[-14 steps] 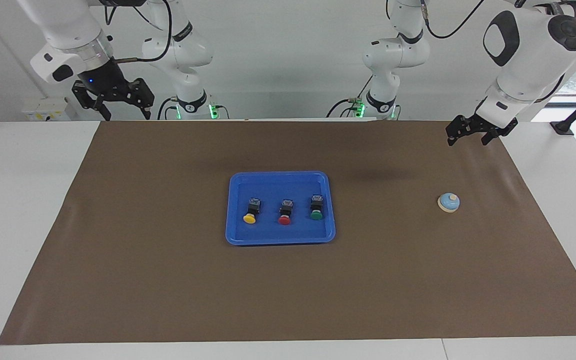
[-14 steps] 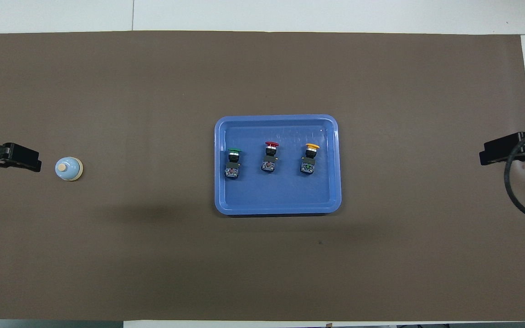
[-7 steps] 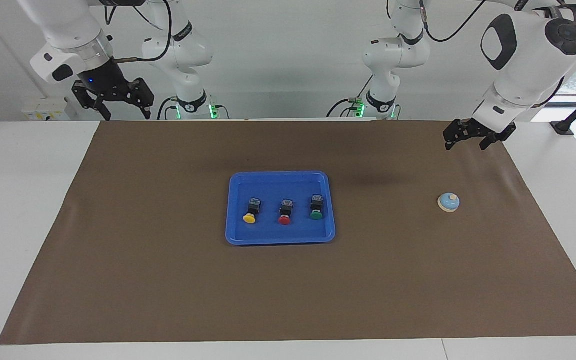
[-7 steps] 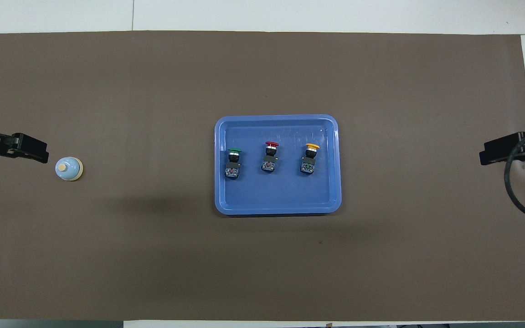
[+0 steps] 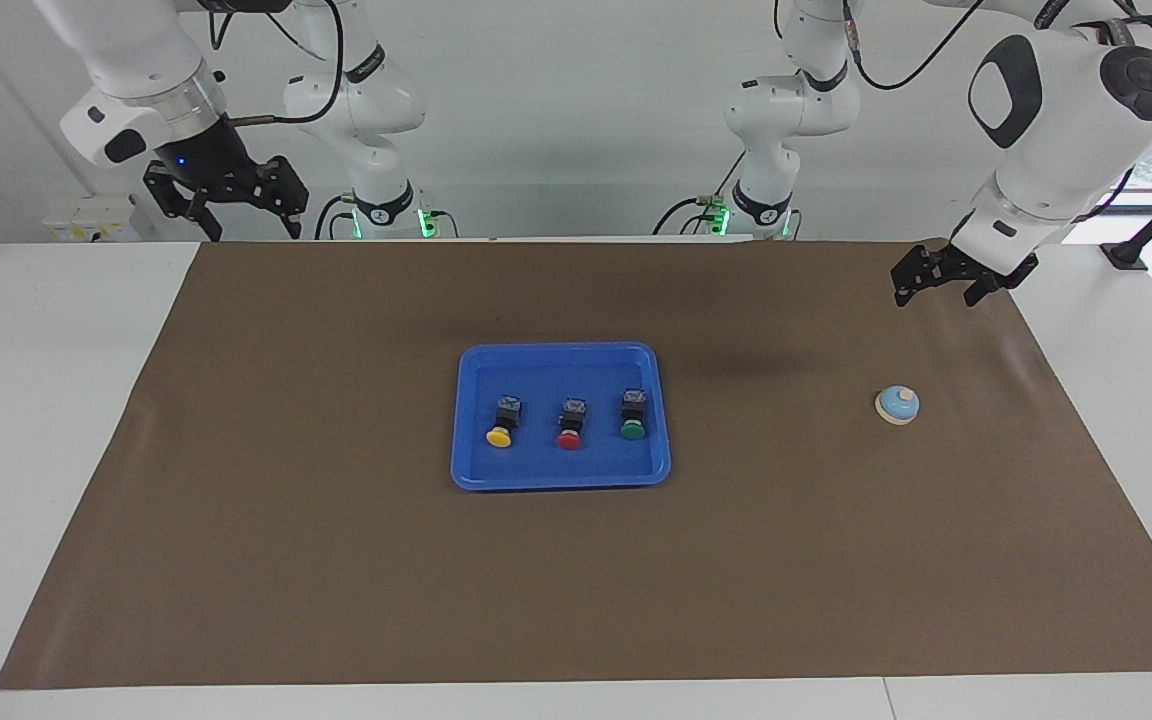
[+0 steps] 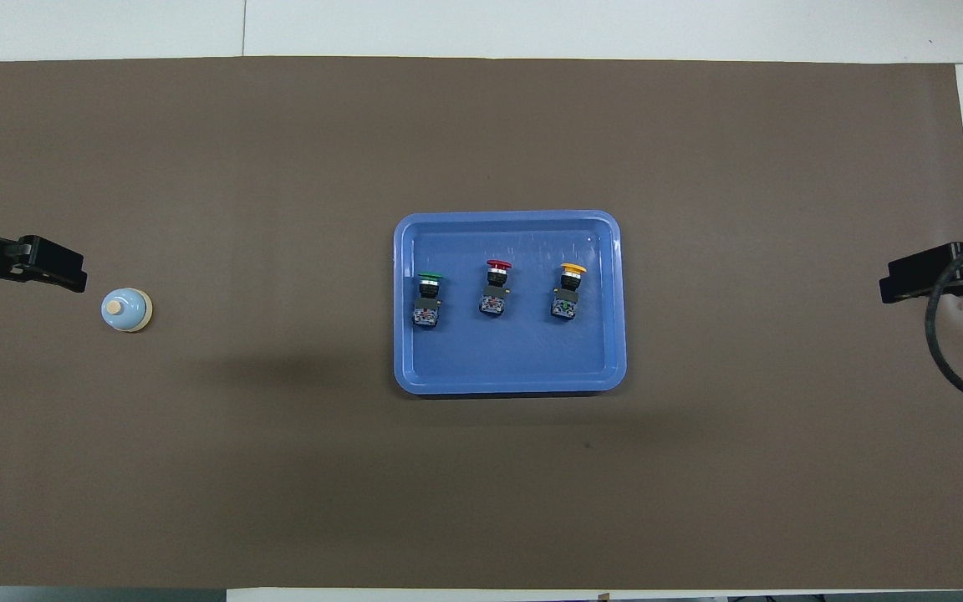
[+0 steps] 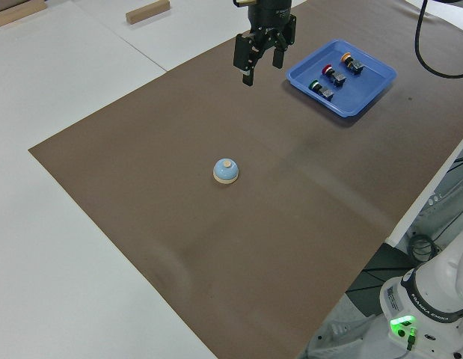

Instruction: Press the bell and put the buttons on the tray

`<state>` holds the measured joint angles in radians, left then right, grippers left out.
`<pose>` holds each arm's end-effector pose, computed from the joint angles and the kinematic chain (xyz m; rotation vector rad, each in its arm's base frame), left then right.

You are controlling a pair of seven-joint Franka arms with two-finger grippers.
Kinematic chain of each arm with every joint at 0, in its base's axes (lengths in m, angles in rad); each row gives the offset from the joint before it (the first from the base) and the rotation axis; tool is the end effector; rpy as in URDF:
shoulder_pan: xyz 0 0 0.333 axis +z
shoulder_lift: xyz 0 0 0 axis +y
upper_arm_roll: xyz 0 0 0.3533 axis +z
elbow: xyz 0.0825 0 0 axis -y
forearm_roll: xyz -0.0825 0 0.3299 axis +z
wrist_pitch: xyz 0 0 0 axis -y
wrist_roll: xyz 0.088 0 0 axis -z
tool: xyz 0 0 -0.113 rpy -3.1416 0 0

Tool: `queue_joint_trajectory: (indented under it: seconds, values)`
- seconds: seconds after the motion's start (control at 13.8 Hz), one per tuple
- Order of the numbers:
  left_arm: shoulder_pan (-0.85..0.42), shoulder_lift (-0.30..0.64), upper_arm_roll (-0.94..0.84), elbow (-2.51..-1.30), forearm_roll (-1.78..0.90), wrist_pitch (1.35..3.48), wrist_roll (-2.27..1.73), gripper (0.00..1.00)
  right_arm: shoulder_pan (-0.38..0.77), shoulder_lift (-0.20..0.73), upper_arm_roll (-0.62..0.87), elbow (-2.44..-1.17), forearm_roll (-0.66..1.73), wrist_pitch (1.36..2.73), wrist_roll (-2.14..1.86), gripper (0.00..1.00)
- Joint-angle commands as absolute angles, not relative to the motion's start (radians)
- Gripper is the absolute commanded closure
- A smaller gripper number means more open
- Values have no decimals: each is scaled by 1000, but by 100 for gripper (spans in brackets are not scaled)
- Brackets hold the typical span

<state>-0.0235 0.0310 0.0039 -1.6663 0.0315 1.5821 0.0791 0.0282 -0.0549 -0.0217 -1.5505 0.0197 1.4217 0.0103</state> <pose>0.5055 -0.0064 0.6015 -3.1043 0.1567 0.1806 0.4652 0.0051 0.6782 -3.1193 0.0024 0.1156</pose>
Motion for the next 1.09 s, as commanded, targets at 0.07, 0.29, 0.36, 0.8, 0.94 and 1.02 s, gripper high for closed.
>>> queue_joint_trajectory:
  seconds: [0.07, 0.29, 0.36, 0.8, 0.94, 1.02]
  values:
    - [-38, 46, 20, -1643, 25, 1620, 67, 0, 8, -78, -8, -1577, 17, 1424, -12, 0]
    - [-38, 44, 20, -1643, 26, 1617, 67, 0, 8, -78, -8, -1577, 18, 1424, -12, 0]
    - [-38, 43, 17, -1631, 26, 1608, 67, 0, 8, -78, -8, -1577, 18, 1424, -12, 0]
    - [-38, 38, 12, -1621, 25, 1605, 67, 0, 8, -78, -8, -1577, 18, 1424, -12, 0]
    - [-41, 40, 12, -1621, 23, 1605, 67, 0, 8, -78, -8, -1577, 17, 1424, -12, 0]
    - [-41, 38, 12, -1621, 23, 1605, 67, 0, 8, -78, -8, -1577, 18, 1424, -12, 0]
